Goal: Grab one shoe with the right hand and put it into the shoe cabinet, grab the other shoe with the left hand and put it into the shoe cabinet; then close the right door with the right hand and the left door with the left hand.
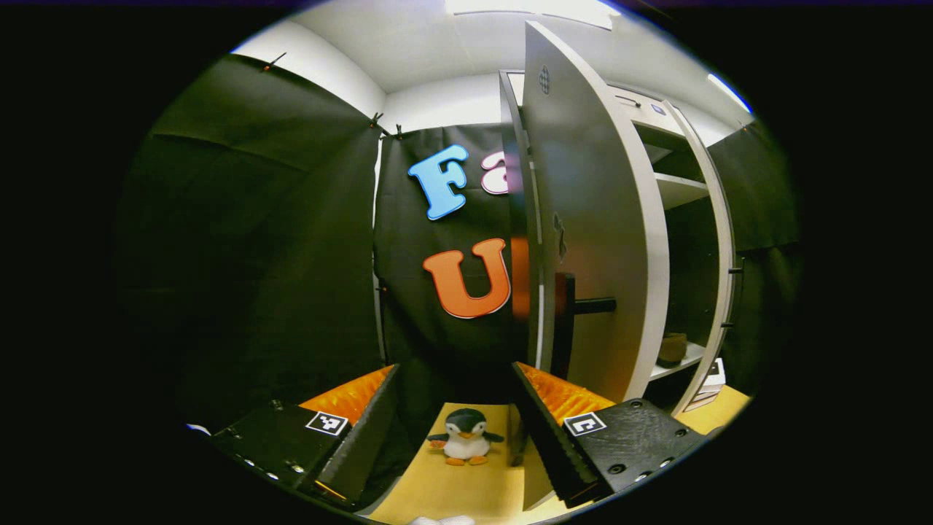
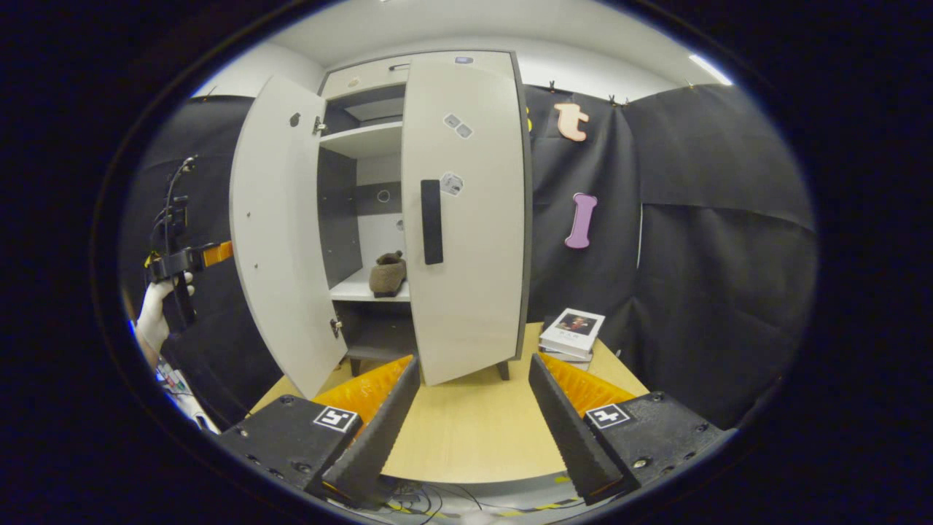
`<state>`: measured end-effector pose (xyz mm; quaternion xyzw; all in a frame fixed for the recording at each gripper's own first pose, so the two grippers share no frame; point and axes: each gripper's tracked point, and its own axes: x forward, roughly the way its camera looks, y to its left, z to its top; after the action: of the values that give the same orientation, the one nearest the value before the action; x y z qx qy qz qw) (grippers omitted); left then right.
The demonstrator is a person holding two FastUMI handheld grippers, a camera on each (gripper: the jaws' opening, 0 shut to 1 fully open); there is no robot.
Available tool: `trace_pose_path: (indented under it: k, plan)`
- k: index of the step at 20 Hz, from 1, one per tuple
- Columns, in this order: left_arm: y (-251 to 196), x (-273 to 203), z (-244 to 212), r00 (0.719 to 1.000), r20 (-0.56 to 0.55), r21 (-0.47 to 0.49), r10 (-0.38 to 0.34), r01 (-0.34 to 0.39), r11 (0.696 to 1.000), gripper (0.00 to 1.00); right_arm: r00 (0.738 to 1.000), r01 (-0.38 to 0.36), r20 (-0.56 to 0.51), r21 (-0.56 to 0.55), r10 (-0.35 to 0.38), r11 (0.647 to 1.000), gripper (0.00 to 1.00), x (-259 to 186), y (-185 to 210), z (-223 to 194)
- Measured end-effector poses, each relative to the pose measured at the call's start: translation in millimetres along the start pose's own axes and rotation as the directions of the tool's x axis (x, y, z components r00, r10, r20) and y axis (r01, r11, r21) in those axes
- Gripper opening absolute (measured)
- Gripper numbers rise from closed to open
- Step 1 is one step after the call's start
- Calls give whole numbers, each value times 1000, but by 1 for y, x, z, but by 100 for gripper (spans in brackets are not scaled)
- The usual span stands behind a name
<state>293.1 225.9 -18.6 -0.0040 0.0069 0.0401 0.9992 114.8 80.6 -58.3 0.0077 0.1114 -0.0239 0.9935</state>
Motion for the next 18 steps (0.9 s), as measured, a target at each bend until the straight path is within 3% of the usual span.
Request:
trace_pose_path:
  k: [1, 3, 4, 5, 8, 9, 14, 15, 16, 18]
  plan:
    - [-1, 0, 1, 1000, 3, 16, 7, -7, 1000, 91, 1000, -6, 4, -11, 6, 1000, 94, -1, 1, 2]
    - [-7, -3, 4, 1000, 14, 40, 19, -20, 999, 90, 1000, -17, 14, -22, 17, 1000, 99, -3, 3, 7]
    - [-12, -5, 4, 1000, 16, 39, 15, -16, 999, 95, 1000, -22, 17, -21, 23, 1000, 99, -3, 4, 8]
    - [-17, -5, 4, 1000, 16, 31, 6, -7, 999, 90, 999, -26, 19, -18, 26, 999, 99, -3, 4, 8]
    - [-36, -9, 5, 1000, 15, 19, -12, 11, 1000, 91, 999, -31, 18, -17, 31, 999, 94, -7, 1, 8]
    - [-44, -10, 6, 1000, 20, 24, -19, 19, 1000, 90, 999, -28, 19, -22, 28, 999, 99, -7, -3, 8]
    - [-94, -7, 7, 996, 14, 16, -86, 86, 996, 90, 999, -30, 15, -14, 31, 999, 99, -11, -20, 12]
    - [-107, -5, 7, 995, 14, 20, -100, 100, 995, 79, 999, -28, 20, -19, 28, 999, 99, -10, -25, 14]
    - [-121, -3, 8, 993, 19, 27, -113, 113, 993, 90, 999, -25, 21, -21, 25, 999, 99, -10, -29, 16]
    - [-140, 3, 11, 991, 17, 31, -131, 131, 991, 90, 999, -21, 23, -15, 22, 1000, 99, -10, -36, 18]
